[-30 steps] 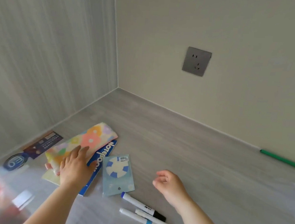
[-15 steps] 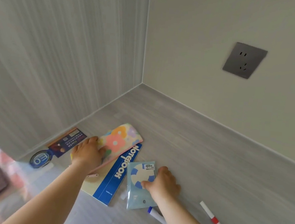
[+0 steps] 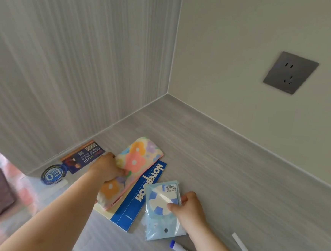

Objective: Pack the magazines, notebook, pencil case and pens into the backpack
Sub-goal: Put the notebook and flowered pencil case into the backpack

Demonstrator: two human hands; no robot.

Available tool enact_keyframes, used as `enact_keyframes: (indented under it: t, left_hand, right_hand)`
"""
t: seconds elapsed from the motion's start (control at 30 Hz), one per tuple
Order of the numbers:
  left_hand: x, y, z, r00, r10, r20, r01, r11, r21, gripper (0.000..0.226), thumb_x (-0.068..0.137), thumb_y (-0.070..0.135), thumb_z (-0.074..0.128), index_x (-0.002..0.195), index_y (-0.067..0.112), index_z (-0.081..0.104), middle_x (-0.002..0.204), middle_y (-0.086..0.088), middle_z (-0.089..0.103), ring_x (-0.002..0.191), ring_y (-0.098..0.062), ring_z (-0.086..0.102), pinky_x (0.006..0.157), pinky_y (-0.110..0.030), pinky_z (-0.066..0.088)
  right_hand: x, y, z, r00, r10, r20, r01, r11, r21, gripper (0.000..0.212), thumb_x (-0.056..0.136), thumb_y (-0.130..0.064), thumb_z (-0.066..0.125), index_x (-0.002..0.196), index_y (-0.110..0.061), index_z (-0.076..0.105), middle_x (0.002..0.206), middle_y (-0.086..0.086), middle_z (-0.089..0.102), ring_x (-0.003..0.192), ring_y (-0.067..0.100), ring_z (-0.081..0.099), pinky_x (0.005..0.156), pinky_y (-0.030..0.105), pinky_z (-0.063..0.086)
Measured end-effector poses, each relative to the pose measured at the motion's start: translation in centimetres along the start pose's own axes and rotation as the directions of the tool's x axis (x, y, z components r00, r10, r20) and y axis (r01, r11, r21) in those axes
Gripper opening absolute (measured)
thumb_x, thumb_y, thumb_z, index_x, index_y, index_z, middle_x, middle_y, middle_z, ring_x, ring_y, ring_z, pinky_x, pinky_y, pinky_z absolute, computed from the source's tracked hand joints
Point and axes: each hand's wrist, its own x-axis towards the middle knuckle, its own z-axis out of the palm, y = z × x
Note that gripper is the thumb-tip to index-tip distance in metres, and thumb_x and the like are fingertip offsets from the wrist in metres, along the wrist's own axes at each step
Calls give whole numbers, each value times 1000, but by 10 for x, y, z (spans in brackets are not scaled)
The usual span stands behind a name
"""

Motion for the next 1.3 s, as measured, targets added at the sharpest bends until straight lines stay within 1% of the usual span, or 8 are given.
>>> enact_keyframes:
  t: [0.17,0.43,0.53,0.7,0.9,1.03,1.17,1.3]
  left_hand:
    - [-13,-31,-12,992,-105,-64,84,959,-272,52,72,29,73,111,1,53,99,-19,63,79,-29,55,67,-32,44]
    - [-45,-44,-33,992,65,106,58,512,-857,7,79,15,64,84,9,65,58,-6,74,54,-26,69,54,-32,56]
    - [-54,-31,-15,993,31,112,73,578,-813,9,77,14,67,82,7,64,57,-6,73,51,-24,69,44,-26,55]
    - [-41,-24,18,982,-144,-123,112,964,-239,59,71,43,69,117,12,52,124,-15,53,113,-37,47,98,-45,43]
    - [-24,-16,17,995,-78,-58,64,973,-223,86,67,36,73,135,17,25,131,-12,50,117,-36,48,100,-46,41]
    - [-25,-18,15,993,-114,26,116,980,-159,85,60,39,76,128,13,31,122,-12,56,111,-32,52,100,-41,40]
    - [-33,-16,14,993,-10,117,58,906,-418,66,60,21,81,116,3,50,106,-16,62,93,-31,56,77,-33,47]
    - [-54,-8,13,969,164,185,-2,754,-657,66,42,18,77,103,5,58,100,-21,67,95,-38,62,89,-49,51]
  right_hand:
    - [-3,-8,-3,996,36,78,-65,911,408,28,80,-6,65,70,-15,40,74,5,55,57,14,54,44,23,42]
    - [-5,-50,47,994,-3,105,-46,887,459,31,82,-8,62,66,-17,38,68,0,50,55,9,47,40,17,39]
    - [-8,-59,61,992,-75,100,24,901,433,29,87,-4,49,62,-18,48,64,-2,51,52,7,43,41,14,35]
    - [-12,-53,57,999,-37,17,28,920,391,29,93,-11,42,120,-7,52,125,11,57,110,23,55,89,28,42]
    - [-15,-45,50,990,-63,129,-18,837,547,12,88,-14,51,100,-11,50,90,0,60,68,5,54,47,11,41]
    - [-9,-40,43,982,-24,188,-109,740,664,21,87,-15,55,95,-18,36,79,-6,54,67,4,50,56,17,40]
    - [-7,-37,36,969,-40,243,-138,728,672,7,86,-17,57,82,-14,53,82,0,62,69,10,56,54,16,43]
    - [-12,-33,24,969,-105,225,-74,742,666,13,86,-17,58,74,-17,62,71,-3,66,58,6,61,44,10,46]
